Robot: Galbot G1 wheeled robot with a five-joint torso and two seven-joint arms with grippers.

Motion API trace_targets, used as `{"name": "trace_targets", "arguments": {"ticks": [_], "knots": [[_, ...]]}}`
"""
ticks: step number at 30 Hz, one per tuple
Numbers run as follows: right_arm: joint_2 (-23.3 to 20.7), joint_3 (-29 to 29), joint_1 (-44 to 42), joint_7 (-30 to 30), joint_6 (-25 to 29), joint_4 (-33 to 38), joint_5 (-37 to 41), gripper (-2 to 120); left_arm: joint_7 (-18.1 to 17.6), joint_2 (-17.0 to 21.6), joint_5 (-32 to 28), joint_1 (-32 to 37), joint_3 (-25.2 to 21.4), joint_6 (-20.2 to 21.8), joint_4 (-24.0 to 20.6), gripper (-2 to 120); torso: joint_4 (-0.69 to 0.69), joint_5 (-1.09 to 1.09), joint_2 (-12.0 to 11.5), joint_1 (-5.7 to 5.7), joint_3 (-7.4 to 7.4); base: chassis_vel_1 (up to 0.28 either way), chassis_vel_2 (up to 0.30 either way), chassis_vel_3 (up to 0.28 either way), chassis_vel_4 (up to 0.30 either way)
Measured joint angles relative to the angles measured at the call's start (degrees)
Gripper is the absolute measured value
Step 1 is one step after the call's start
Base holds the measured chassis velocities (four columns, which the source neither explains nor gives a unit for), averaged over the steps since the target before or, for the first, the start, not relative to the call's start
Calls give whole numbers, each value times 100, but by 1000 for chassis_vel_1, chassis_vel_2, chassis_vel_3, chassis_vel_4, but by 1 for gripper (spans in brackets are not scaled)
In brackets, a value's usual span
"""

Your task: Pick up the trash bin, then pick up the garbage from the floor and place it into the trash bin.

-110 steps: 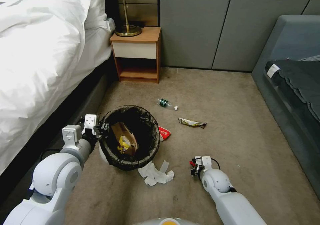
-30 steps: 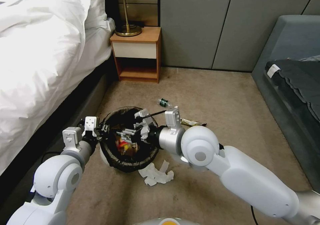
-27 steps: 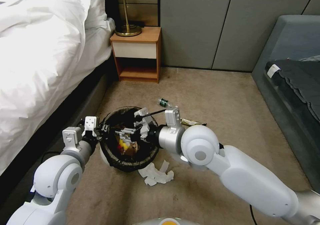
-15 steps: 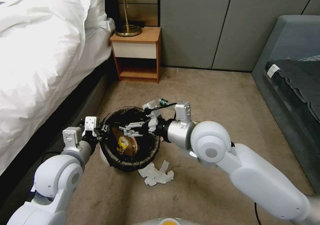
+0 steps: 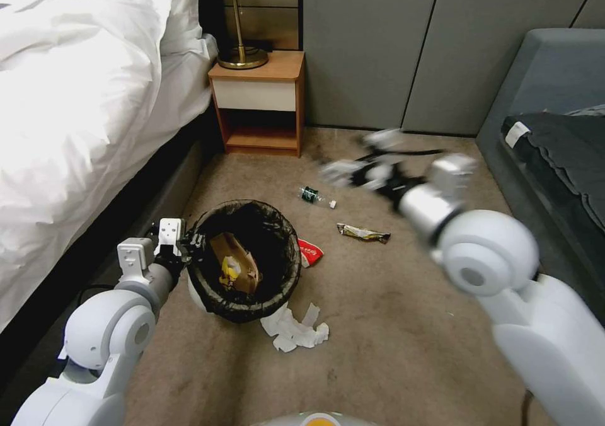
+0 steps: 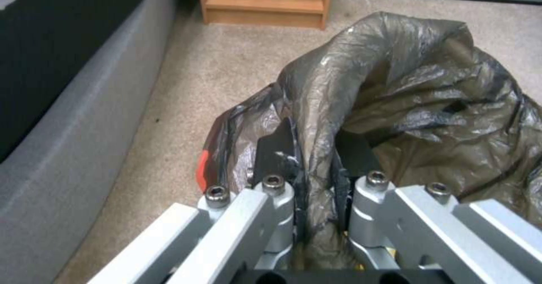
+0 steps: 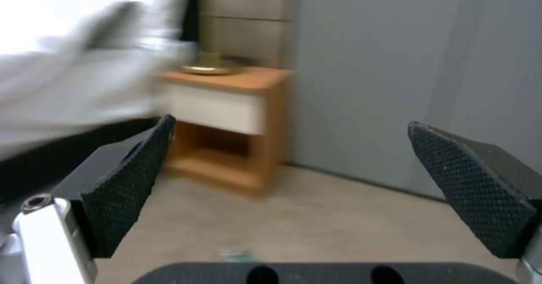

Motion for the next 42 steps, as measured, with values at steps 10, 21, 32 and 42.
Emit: {"name": "trace_targets", "arguments": {"ticks": [10, 21, 32, 42], "knots": [[1114, 1354, -2018, -474, 1787, -701, -2480, 100, 3, 36, -19, -71, 0, 0, -16, 6, -1, 0, 0, 0, 0, 0, 0, 0, 0], [1313, 649, -2546, -470, 1404, -1290, -2713, 100, 9, 88, -34, -56, -15, 0, 24, 6, 1, 0, 1, 0, 0, 0, 0, 0, 0], [1143, -1154, -1482, -446, 945, -2842, -2337, 100, 10, 136, -67, 14, -121, 0, -46, 6, 1, 1, 0, 0, 0, 0, 0, 0, 0], [502, -2606, -609, -555, -133, -3406, -547, 100, -6, 99, -40, 48, -116, 0, -29, 6, 0, -2, 1, 0, 0, 0, 0, 0, 0]]}}
